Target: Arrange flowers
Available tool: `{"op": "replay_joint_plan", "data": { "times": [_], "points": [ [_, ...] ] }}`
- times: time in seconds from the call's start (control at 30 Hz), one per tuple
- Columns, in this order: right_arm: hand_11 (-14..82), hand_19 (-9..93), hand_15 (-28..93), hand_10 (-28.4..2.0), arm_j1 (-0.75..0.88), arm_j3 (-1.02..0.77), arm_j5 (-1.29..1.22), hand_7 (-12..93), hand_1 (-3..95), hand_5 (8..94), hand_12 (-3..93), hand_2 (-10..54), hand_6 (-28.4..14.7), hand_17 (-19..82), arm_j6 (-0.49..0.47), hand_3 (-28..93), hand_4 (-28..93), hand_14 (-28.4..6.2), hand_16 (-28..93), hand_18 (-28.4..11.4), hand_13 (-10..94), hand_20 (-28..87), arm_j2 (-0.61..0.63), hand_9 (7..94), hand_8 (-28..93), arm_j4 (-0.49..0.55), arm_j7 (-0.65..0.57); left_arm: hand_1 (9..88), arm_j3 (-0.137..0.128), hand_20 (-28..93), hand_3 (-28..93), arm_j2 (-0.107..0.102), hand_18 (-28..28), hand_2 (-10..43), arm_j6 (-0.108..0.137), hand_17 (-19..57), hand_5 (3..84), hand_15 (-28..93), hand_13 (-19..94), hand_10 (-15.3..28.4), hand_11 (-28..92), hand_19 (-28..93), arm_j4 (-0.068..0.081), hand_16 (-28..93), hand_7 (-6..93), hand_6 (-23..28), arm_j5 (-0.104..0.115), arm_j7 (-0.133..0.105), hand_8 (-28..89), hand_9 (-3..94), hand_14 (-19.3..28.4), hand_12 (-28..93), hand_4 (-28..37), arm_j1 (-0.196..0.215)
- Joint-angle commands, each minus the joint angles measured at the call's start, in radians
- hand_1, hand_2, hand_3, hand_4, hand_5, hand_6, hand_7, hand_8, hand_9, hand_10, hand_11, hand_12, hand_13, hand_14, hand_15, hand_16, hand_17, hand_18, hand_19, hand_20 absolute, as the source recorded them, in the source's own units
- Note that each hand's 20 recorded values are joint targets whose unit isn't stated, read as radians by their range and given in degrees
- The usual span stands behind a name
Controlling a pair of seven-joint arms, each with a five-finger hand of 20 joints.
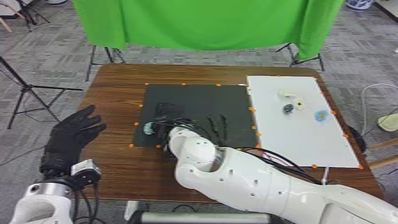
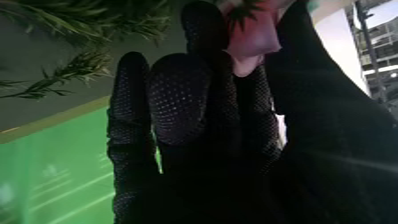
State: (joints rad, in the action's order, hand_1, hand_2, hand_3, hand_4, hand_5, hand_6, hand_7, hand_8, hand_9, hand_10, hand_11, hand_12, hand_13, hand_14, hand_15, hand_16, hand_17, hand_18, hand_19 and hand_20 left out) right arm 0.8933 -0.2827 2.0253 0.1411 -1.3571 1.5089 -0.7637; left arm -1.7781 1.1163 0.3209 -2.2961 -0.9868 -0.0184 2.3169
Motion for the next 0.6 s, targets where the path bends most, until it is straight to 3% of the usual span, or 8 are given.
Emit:
{"op": "replay_joint_plan", "data": {
  "times": [0.03,0.07,0.13,0.2,0.23,0.37,0.6],
  "points": [
    [17.6,83,81,-5.9,-0.001,-0.014,0.03,32,43.4,70.1,28.0,-9.5,3.1,22,0.059,82,-28,-5.8,13,-18.3,69,19,-0.01,83.3,-9,0.001,-0.014,23.5,-0.007,0,80,0.009,23.0,11.0,-0.02,-10.1,37.2,46,26,21.3,23,57,-0.015,-8,12.5,10.6,-0.013,0.041,-10,33.9,26.5,9,-23.7,0.026],
    [17.3,84,81,-5.8,-0.003,-0.015,0.029,32,43.2,70.2,28.4,-9.5,3.1,22,0.063,82,-28,-5.8,14,-18.3,69,19,-0.011,83.5,-9,-0.004,-0.015,23.4,-0.01,0,80,0.014,23.1,11.1,-0.027,-10.0,37.1,46,26,21.3,23,57,-0.008,-8,12.1,10.6,-0.014,0.054,-10,33.9,26.6,9,-23.5,0.012],
    [17.1,84,81,-5.7,-0.003,-0.023,0.03,33,43.1,70.7,29.0,-9.5,3.0,22,0.062,83,-28,-5.7,14,-18.4,70,19,-0.012,84.2,-9,-0.007,-0.018,23.3,-0.013,0,80,0.013,23.1,11.3,-0.031,-10.1,37.0,46,26,21.1,23,57,-0.012,-8,11.6,10.6,-0.019,0.061,-9,33.7,26.5,9,-23.2,0.014],
    [16.9,84,82,-5.7,-0.021,-0.012,0.02,33,43.1,71.0,29.5,-9.5,3.0,22,0.076,83,-28,-5.7,14,-18.4,70,19,-0.008,84.6,-9,-0.012,-0.024,23.2,-0.011,0,79,0.012,23.0,11.4,-0.032,-10.0,36.9,46,26,20.8,22,56,-0.008,-8,11.1,10.6,-0.014,0.058,-9,33.6,26.4,9,-23.0,0.006],
    [16.7,84,82,-5.7,-0.035,0.0,0.014,33,43.2,71.2,29.7,-9.5,3.0,22,0.087,83,-28,-5.7,14,-18.5,70,19,-0.005,84.8,-9,-0.014,-0.025,23.2,-0.006,0,79,0.008,23.0,11.4,-0.026,-10.0,36.7,46,26,20.8,22,56,-0.007,-8,11.0,10.4,-0.013,0.044,-9,33.6,26.3,10,-22.9,0.008],
    [16.2,84,82,-5.7,-0.059,0.021,0.005,32,43.2,71.9,30.3,-9.5,2.8,22,0.119,83,-28,-5.7,14,-18.6,70,20,0.004,85.3,-9,-0.016,-0.053,23.1,-0.008,1,79,0.009,22.9,11.4,-0.052,-9.9,36.6,45,26,20.2,22,56,0.002,-8,10.7,10.3,-0.017,0.067,-9,33.3,26.1,10,-22.6,-0.015],
    [15.4,84,82,-5.8,-0.119,0.083,-0.005,32,43.2,72.3,31.0,-9.5,2.7,22,0.187,83,-28,-5.8,14,-18.7,70,20,0.02,85.7,-8,-0.028,-0.093,23.0,0.003,1,79,0.005,22.9,11.4,-0.064,-9.9,36.4,45,26,19.8,22,56,0.015,-7,10.5,10.1,-0.017,0.058,-9,33.1,25.7,10,-22.4,-0.038]
  ]
}}
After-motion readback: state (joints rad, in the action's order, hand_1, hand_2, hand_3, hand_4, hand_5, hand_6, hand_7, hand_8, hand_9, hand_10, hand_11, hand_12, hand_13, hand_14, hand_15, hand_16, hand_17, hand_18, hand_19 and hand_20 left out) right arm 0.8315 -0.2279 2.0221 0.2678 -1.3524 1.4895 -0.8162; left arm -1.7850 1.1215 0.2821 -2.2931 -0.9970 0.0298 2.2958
